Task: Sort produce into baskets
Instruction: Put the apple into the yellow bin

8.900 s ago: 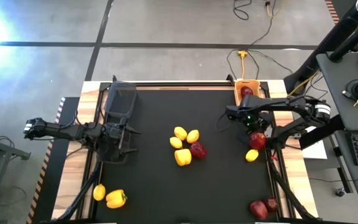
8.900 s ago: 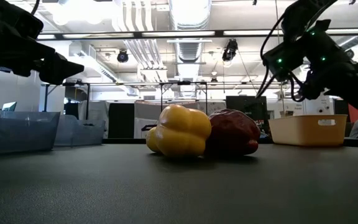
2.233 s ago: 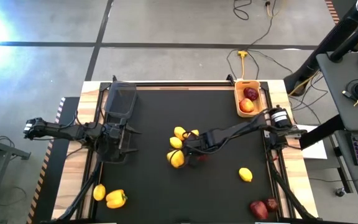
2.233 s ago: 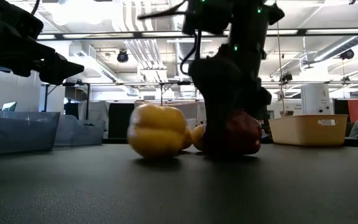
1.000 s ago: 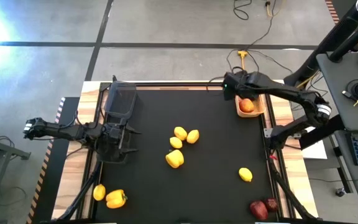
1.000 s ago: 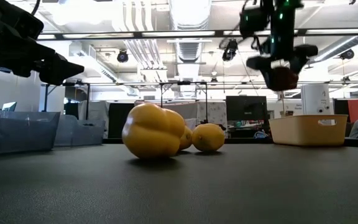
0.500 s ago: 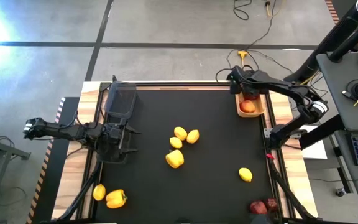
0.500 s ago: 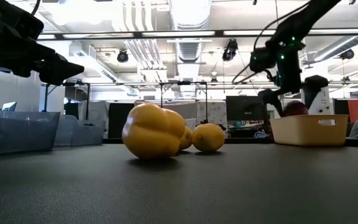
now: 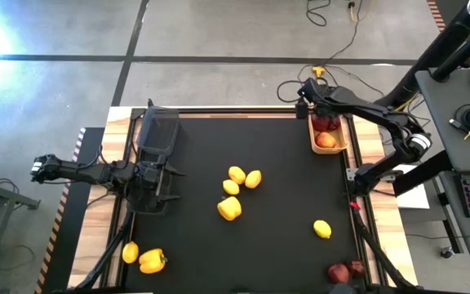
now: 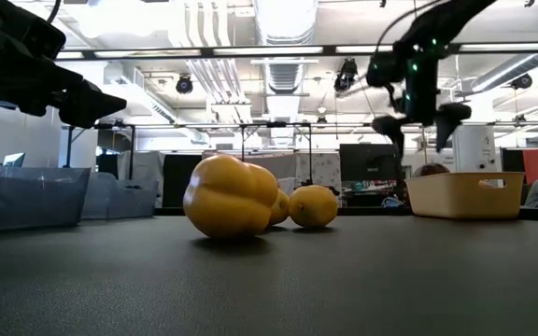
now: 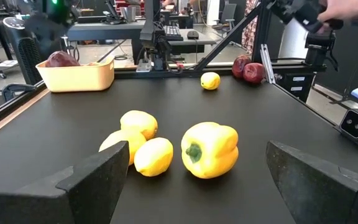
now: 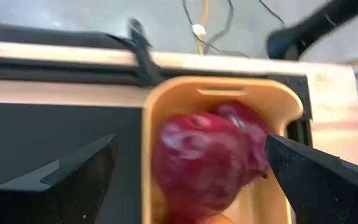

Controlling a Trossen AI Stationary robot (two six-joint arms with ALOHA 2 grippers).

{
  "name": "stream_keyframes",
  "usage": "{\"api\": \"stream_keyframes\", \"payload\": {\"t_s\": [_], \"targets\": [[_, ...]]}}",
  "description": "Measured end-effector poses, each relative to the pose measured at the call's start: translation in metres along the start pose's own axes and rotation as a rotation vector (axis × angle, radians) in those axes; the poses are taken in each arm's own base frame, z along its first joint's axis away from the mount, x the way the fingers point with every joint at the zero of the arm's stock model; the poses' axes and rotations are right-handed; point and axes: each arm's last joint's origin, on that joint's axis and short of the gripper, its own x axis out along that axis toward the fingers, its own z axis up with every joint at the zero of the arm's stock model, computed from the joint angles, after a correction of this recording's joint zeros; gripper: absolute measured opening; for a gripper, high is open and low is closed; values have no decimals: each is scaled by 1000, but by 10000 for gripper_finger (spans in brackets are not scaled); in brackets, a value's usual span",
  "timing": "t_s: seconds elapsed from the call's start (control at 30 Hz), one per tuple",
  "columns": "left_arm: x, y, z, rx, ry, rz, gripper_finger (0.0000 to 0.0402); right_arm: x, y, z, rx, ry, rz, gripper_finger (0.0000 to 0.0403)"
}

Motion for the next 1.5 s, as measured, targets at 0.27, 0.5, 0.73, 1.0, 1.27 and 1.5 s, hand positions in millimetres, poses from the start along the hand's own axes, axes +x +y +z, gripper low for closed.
{"api": "stream_keyframes", "payload": {"t_s": [0.27,0.5,0.73,1.0,1.27,1.5], "targets": [[0,0,0,0,0,0,359,-23,12,-3,-84,23,54,398],[0,0,0,0,0,0,359,-14,12,-12,-1,63,28,391],[0,0,0,0,0,0,359,6,13,-27,-11,144,56,384],[0,0,0,0,0,0,359,29,17,-26,4,73,157,384],[0,0,0,0,0,0,359,14,21,-6,-14,-2,223,384],[0,0,0,0,0,0,359,-49,32,-22,-222,116,268,384]]}}
